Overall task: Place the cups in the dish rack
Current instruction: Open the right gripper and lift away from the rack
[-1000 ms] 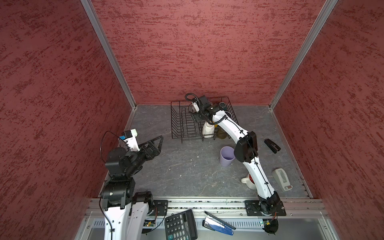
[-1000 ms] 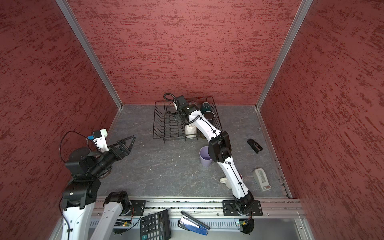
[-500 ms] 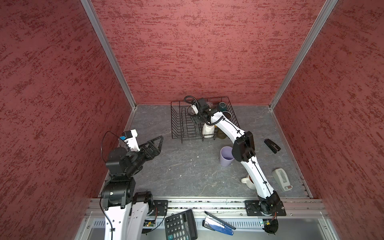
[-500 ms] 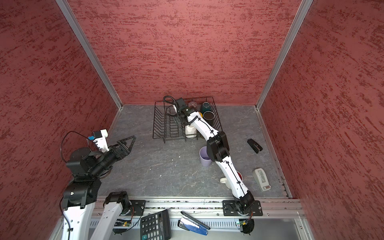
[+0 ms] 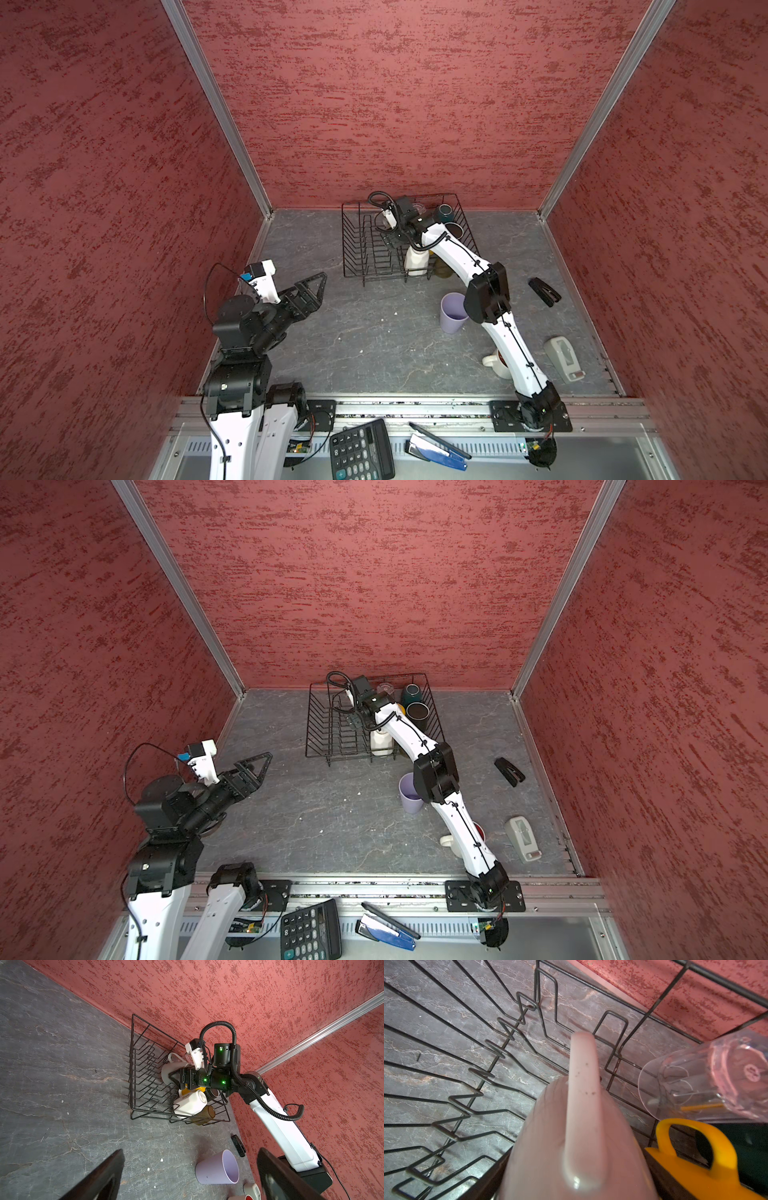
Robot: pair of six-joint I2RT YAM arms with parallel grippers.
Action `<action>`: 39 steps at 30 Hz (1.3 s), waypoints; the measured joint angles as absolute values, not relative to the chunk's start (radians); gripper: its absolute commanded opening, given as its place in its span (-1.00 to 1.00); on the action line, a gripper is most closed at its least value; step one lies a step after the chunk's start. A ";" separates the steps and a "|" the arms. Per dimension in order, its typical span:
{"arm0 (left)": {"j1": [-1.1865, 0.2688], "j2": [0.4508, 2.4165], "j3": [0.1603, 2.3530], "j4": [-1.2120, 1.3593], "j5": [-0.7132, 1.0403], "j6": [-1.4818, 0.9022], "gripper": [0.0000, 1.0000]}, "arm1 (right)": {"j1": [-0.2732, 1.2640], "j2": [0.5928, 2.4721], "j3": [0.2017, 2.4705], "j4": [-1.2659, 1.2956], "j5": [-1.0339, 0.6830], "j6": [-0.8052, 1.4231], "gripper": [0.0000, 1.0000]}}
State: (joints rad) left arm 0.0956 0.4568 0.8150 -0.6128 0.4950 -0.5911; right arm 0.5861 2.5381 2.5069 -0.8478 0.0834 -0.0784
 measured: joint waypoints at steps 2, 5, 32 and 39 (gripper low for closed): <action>0.096 0.453 0.815 -0.613 0.493 -0.591 0.99 | 0.586 2.538 2.513 -0.846 0.081 -0.079 0.80; 0.096 0.450 0.815 -0.613 0.491 -0.592 0.99 | 0.586 2.538 2.521 -0.841 0.073 -0.077 0.86; -0.042 0.447 0.704 -0.622 0.478 -0.716 0.64 | 0.573 1.502 1.436 -0.351 -0.101 0.136 0.97; -0.466 0.582 0.699 -0.602 0.233 -0.746 0.63 | 0.498 1.230 1.151 -0.286 -0.097 0.218 0.97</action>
